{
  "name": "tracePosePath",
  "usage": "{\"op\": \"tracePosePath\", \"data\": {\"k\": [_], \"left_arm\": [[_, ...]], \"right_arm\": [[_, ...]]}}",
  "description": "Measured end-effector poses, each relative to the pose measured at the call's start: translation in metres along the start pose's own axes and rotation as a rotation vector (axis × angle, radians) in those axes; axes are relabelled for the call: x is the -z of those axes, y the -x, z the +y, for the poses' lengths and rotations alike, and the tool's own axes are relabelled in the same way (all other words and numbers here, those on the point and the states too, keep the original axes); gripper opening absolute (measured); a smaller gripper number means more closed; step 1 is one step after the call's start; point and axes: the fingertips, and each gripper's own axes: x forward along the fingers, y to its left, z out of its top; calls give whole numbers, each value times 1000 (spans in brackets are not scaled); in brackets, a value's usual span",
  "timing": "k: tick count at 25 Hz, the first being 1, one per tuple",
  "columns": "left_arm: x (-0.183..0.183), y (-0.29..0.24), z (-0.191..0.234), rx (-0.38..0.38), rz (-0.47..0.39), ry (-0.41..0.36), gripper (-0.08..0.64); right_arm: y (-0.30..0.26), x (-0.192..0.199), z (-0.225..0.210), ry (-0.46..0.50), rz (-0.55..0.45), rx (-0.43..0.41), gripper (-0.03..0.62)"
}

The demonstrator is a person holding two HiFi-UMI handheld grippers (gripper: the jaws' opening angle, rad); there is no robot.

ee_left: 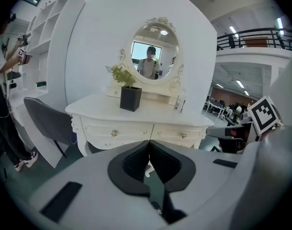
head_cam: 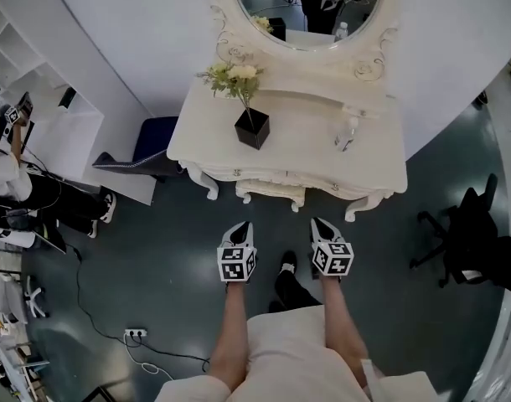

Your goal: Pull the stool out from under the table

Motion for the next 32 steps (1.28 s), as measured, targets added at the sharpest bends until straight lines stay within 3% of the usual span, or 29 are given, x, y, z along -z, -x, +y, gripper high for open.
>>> {"op": "tracePosePath", "data": {"k": [4, 10, 23, 29, 32], "left_arm": [[-8, -34, 15, 0, 23, -2, 15], [19, -73, 26, 41, 90, -37, 15], [125, -157, 101, 73, 161, -79, 15], [168, -196, 127, 45, 146, -97, 15], [197, -216, 125, 92, 175, -162, 15]], "right_arm": [[-31, 0, -13, 26, 34, 19, 45], [-69, 19, -37, 7, 73, 21, 46], [-130, 122, -86, -21, 155, 119, 46], [-147, 177, -105, 35, 238, 88, 46], [-166, 193, -117, 38, 217, 72, 46]]}}
